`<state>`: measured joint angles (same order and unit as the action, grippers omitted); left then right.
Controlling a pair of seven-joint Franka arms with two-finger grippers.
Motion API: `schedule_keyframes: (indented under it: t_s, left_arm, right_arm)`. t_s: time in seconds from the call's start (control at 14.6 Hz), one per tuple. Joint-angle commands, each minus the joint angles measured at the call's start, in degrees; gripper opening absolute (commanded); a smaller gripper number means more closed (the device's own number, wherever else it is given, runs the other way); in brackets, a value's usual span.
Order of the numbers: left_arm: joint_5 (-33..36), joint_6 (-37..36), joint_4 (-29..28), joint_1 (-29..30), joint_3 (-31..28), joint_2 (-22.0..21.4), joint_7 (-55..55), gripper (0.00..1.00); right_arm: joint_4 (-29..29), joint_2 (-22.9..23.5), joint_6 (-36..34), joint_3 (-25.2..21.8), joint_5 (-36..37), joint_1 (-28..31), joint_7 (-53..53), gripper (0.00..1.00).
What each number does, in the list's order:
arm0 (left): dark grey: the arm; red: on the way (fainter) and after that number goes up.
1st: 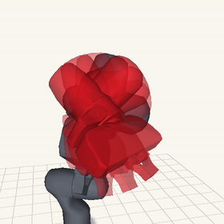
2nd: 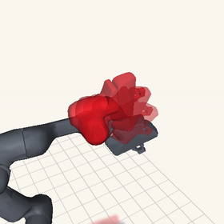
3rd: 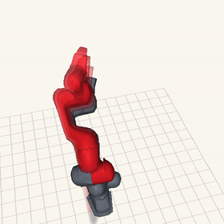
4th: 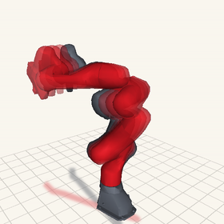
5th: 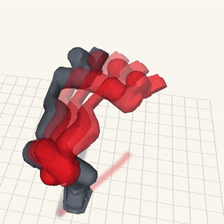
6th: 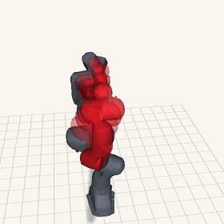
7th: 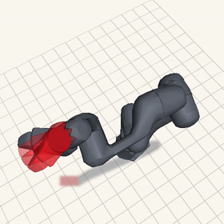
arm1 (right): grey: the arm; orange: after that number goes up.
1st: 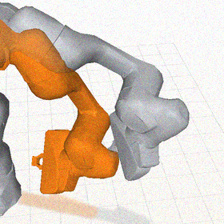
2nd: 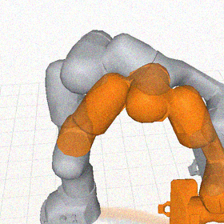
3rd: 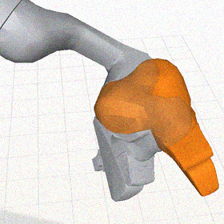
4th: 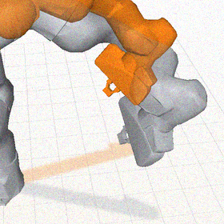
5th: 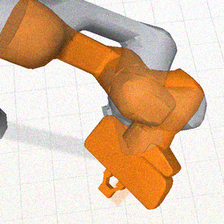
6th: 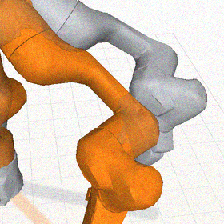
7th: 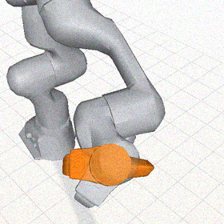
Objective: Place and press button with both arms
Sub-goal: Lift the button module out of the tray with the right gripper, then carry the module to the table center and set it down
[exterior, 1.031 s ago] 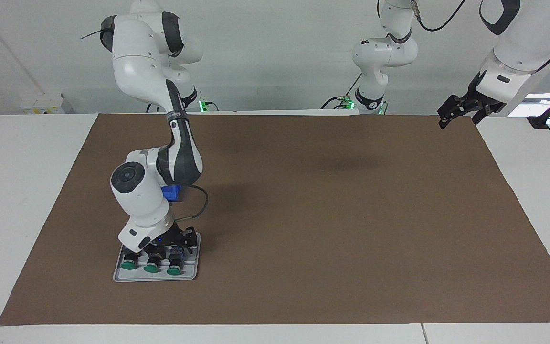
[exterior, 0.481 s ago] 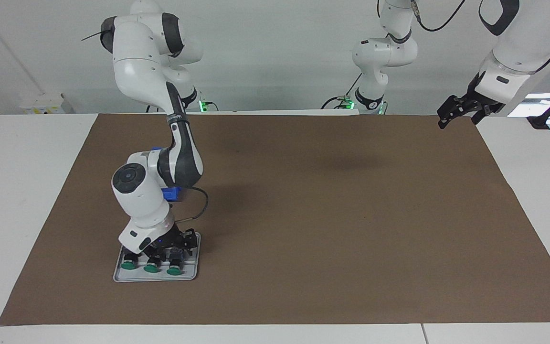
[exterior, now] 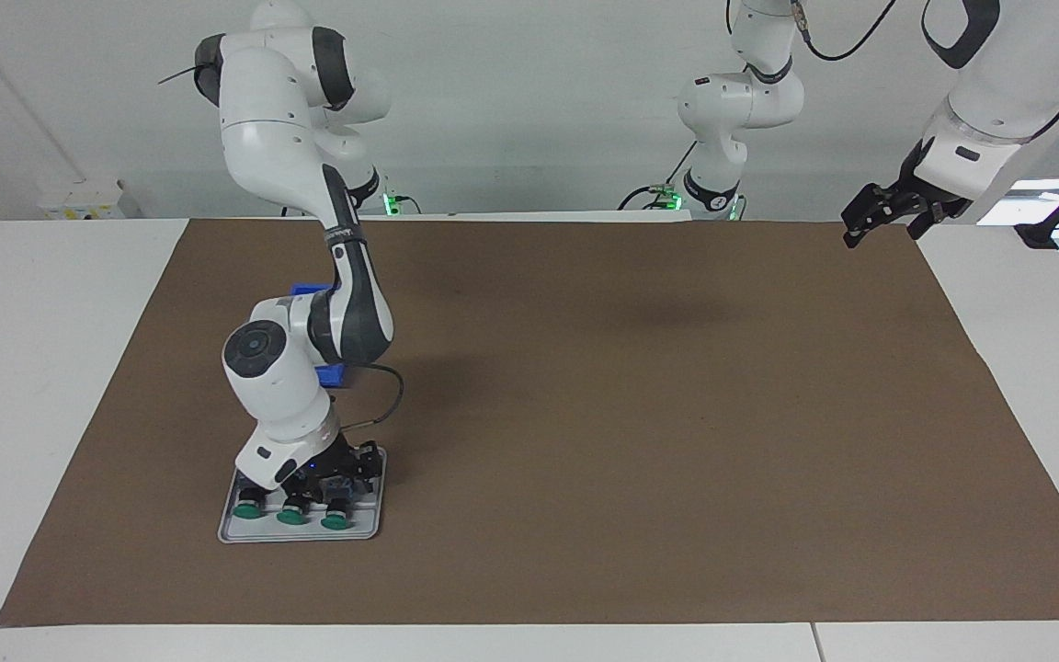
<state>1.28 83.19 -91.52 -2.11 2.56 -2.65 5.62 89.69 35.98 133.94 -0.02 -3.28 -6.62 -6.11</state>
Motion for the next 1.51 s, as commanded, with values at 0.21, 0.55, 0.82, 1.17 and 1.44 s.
schedule_keyframes:
  t_s: [0.21, 0.55, 0.82, 1.17, 1.44]
  left_arm:
    - [0.7, 0.3, -1.1, -0.6, -0.1, -1.4, -0.4, 1.00]
    - [0.7, 0.3, -1.3, 0.1, -0.2, -1.4, -0.3, 1.00]
    - [0.7, 0.0, -1.4, -0.4, -0.1, -1.5, -0.6, 1.00]
    - [0.7, 0.2, -1.4, 0.0, -0.1, -1.5, -1.0, 1.00]
    - [0.7, 0.1, -1.4, -0.2, -0.1, -1.5, -0.7, 1.00]
  right_arm:
    - [1.0, -0.5, -0.1, 0.3, 0.7, 0.6, -0.7, 0.36]
    - [-3.7, -2.2, -8.1, 0.3, 0.0, -0.2, 0.0, 0.05]
    - [-7.9, -4.9, -18.2, 0.3, 0.7, -7.4, 15.3, 0.00]
    - [-10.3, -5.2, -22.2, 0.4, -0.3, -16.9, 37.4, 0.00]
    - [-10.3, -5.3, -22.4, 0.4, -0.1, -23.9, 57.4, 0.00]
